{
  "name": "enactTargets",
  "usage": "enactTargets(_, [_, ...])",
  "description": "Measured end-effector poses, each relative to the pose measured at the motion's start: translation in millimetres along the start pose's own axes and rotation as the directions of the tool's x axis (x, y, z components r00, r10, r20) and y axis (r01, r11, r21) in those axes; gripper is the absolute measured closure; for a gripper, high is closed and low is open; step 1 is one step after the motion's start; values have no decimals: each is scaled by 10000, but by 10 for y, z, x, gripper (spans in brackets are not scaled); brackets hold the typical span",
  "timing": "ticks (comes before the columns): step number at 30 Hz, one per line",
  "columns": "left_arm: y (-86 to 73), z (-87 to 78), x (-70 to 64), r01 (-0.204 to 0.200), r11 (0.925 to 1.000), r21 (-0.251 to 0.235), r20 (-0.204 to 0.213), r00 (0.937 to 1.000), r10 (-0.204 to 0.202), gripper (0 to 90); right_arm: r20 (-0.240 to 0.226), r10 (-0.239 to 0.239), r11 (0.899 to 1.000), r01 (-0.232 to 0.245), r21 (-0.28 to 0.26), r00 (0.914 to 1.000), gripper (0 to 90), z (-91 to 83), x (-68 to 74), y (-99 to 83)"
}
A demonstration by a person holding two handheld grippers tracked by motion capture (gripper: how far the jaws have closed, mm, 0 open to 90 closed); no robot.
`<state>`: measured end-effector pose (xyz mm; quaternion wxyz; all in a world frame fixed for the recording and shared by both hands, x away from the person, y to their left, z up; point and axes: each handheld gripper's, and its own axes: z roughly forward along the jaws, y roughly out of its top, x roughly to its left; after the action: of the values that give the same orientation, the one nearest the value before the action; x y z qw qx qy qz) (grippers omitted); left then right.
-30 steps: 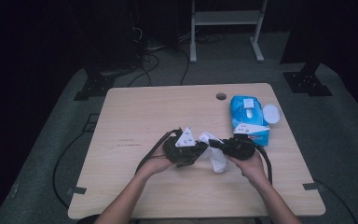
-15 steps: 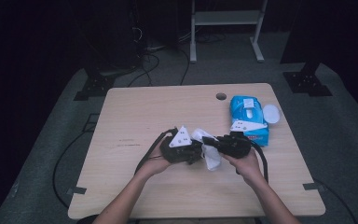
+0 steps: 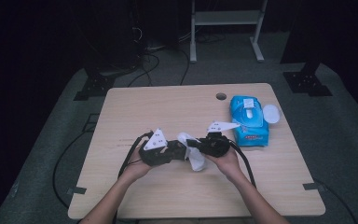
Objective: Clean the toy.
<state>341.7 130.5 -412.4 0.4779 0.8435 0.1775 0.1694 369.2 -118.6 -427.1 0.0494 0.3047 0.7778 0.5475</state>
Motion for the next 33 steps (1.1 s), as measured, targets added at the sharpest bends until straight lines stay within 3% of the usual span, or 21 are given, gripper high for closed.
enactTargets(7, [-271,23,19,-70,9946,1039,-157,9998,87,649,320,-387,9983,372,457,9987,863,168,11,19])
enactTargets(12, [-405,65,101,325,9899,1378,-219,9993,-298,648,431,-600,9956,567,741,9973,863,260,35,-4])
enactTargets(15, [-436,63,125,489,9897,1348,-145,9988,-474,646,343,-715,9946,687,778,9969,863,319,79,-7])
enactTargets(20, [-416,70,139,263,9868,1596,-91,9996,-252,641,47,-994,9908,985,925,9950,863,444,186,11])
enactTargets(23, [-412,71,139,252,9862,1636,-102,9997,-239,643,128,-1318,9861,1298,1040,9912,863,466,225,28])
enactTargets(26, [-401,76,138,167,9851,1712,-88,9998,-154,645,629,-1629,9822,1559,1044,9846,863,398,172,38])
enactTargets(28, [-403,76,139,198,9853,1698,-77,9998,-188,646,1148,-1889,9778,1761,1134,9753,863,330,129,44])
enactTargets(33, [-398,81,140,217,9849,1718,-64,9998,-209,645,1896,-1571,9845,1385,1080,9692,863,135,-91,15])
